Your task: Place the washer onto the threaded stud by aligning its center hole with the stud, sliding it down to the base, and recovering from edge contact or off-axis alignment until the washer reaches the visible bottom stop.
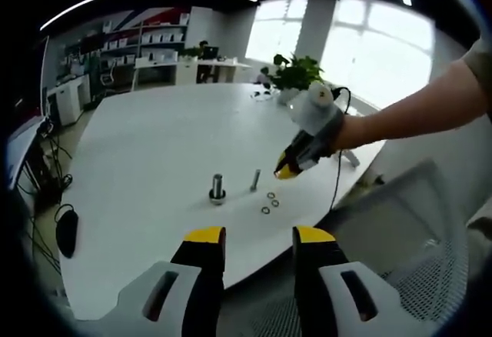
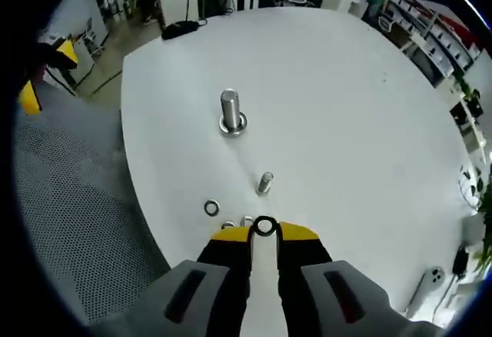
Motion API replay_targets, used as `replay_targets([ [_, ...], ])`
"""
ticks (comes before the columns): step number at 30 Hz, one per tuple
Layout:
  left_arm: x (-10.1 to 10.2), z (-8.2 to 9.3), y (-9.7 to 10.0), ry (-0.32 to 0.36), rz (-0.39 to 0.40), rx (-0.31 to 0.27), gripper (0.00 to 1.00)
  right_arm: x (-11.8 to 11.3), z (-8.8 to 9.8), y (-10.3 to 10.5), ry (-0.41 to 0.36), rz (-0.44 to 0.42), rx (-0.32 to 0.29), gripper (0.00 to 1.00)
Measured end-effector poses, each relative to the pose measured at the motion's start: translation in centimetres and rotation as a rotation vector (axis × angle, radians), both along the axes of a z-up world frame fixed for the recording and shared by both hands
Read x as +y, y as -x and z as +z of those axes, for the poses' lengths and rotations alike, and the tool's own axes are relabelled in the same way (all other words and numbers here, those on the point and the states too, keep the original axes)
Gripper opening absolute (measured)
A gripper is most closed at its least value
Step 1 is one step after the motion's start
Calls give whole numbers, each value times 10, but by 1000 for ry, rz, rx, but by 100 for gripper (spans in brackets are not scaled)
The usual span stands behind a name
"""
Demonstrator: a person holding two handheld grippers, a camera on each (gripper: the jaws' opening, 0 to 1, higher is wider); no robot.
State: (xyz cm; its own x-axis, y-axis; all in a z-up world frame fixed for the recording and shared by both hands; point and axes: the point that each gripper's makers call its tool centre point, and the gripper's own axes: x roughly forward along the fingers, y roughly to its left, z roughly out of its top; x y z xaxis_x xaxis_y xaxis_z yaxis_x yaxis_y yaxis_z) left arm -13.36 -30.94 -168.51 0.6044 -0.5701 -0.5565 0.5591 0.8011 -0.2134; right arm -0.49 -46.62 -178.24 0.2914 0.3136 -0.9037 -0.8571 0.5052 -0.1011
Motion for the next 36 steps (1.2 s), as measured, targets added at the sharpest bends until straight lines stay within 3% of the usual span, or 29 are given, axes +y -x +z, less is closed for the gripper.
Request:
replay_targets([
  [7,0,0,0,-1,2,-1,33,20,17,-14,-28,36,-39,13],
  [36,1,-2,1,-8,-2,7,32,25,-11,-16,78,129,12,14],
])
